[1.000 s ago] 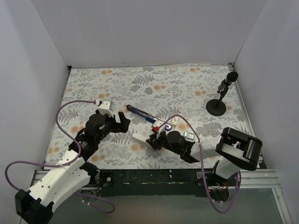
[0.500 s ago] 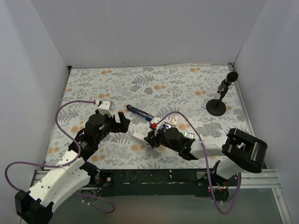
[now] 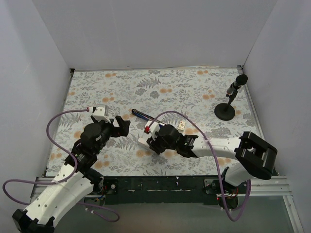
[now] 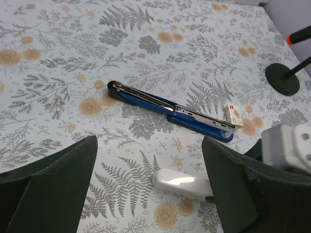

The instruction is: Load the staples into the stapler

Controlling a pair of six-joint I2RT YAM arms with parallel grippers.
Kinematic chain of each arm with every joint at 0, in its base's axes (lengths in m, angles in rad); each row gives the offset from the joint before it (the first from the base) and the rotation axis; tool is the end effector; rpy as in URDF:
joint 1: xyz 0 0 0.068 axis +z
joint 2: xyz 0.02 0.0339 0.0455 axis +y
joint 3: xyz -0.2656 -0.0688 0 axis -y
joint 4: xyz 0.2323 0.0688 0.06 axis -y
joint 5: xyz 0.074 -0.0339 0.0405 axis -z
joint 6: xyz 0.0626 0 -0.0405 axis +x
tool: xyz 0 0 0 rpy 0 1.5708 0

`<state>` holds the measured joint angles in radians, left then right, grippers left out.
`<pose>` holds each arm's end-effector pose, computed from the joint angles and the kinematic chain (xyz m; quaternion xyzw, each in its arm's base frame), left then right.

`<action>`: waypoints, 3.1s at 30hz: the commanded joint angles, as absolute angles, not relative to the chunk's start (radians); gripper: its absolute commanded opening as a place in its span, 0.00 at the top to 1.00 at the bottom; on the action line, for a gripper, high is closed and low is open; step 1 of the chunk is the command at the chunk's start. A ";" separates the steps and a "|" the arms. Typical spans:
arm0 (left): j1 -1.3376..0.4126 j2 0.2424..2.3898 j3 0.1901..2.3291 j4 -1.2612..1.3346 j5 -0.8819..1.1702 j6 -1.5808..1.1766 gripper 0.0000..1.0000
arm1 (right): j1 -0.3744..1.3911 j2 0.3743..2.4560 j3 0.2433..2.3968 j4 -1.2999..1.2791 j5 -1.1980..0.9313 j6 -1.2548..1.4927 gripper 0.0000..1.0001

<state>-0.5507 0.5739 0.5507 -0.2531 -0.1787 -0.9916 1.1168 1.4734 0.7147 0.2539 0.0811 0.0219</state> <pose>0.1431 -0.0748 0.2753 -0.2262 0.7636 -0.3675 0.4803 0.1464 0.2884 0.1956 -0.4304 0.7455 0.2443 0.4464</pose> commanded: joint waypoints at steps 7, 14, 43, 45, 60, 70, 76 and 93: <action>-0.546 0.471 0.529 -0.221 -0.259 -0.999 0.11 | 1.123 1.598 0.888 0.028 0.049 0.003 0.50; -0.545 0.450 0.528 -0.227 -0.245 -1.006 0.11 | 1.123 1.692 0.980 0.002 0.063 -0.024 0.68; -0.543 0.295 0.502 -0.206 -0.308 -1.014 0.11 | 1.094 2.058 1.643 -0.054 -0.014 -0.132 0.45; -0.543 0.296 0.500 -0.202 -0.301 -1.014 0.10 | 1.085 1.996 1.564 -0.078 -0.003 -0.130 0.43; -0.538 0.316 0.503 -0.196 -0.276 -1.005 0.10 | 0.792 1.752 1.233 -0.244 0.020 -0.224 0.39; -0.534 0.339 0.503 -0.198 -0.262 -1.002 0.10 | 0.773 1.899 1.275 -0.181 -0.017 -0.209 0.40; -0.534 0.350 0.505 -0.196 -0.258 -1.002 0.10 | 0.773 1.921 1.282 -0.181 -0.040 -0.213 0.53; -0.529 0.344 0.505 -0.196 -0.249 -1.000 0.10 | 0.894 1.753 1.080 -0.152 -0.078 -0.123 0.78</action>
